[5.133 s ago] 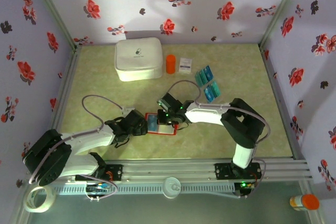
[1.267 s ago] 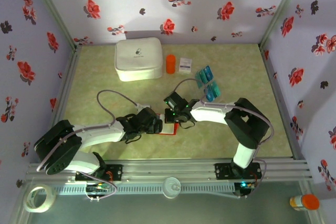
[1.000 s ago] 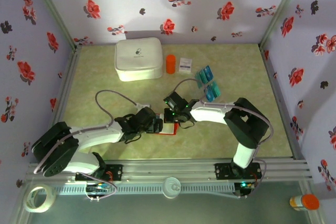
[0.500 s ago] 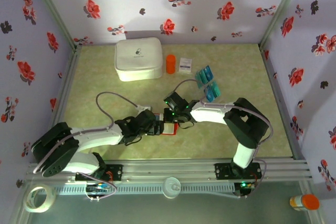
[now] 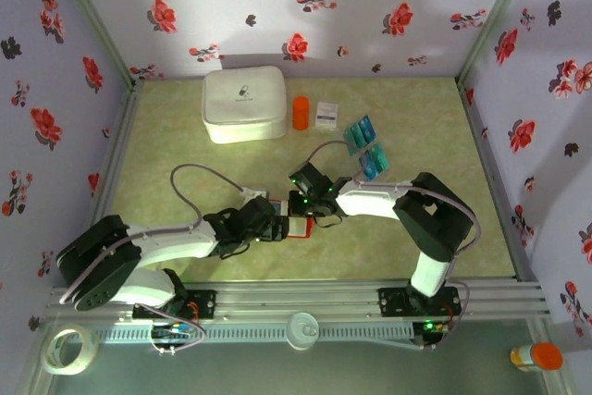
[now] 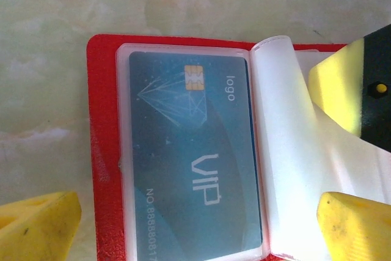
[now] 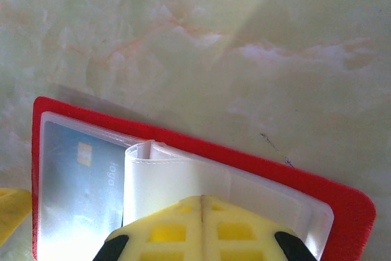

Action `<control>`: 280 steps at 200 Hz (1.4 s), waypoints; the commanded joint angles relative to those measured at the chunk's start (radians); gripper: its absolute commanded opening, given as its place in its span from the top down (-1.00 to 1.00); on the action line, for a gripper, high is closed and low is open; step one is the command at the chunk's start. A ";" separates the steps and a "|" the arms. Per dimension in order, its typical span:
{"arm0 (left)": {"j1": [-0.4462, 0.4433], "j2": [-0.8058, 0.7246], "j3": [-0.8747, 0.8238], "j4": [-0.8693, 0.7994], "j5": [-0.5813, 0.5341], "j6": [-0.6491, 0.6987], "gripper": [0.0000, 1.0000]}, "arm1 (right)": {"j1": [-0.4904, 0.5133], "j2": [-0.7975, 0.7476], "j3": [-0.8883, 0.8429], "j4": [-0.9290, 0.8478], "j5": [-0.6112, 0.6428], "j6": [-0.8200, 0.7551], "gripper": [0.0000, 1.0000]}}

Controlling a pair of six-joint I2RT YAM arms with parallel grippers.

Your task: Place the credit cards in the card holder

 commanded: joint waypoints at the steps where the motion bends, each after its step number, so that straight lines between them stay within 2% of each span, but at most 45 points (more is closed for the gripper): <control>1: -0.014 0.026 -0.013 0.032 -0.011 0.019 -0.98 | -0.001 0.011 -0.017 -0.004 -0.013 0.018 1.00; 52: -0.015 0.048 -0.032 0.039 -0.017 0.014 -0.77 | -0.001 0.006 -0.009 -0.003 -0.020 0.022 1.00; 87: -0.015 0.039 -0.046 0.044 -0.021 0.006 -0.70 | -0.004 -0.012 -0.005 -0.013 -0.017 0.021 0.98; 109: -0.015 0.038 -0.051 0.049 -0.022 0.006 -0.67 | -0.007 -0.041 -0.010 -0.020 -0.008 0.020 0.87; 176: -0.017 0.041 -0.057 0.056 -0.020 0.000 -0.64 | -0.013 -0.099 -0.033 -0.029 0.017 0.030 0.30; 208: -0.017 0.038 -0.057 0.056 -0.021 0.000 -0.64 | -0.013 -0.094 -0.044 -0.023 0.021 0.039 0.09; 236: -0.017 0.038 -0.057 0.056 -0.021 0.000 -0.64 | -0.014 -0.070 -0.043 -0.004 0.006 0.042 0.03; 280: -0.017 0.028 -0.055 0.050 -0.024 0.002 -0.66 | -0.015 -0.047 -0.029 0.038 -0.045 0.045 0.05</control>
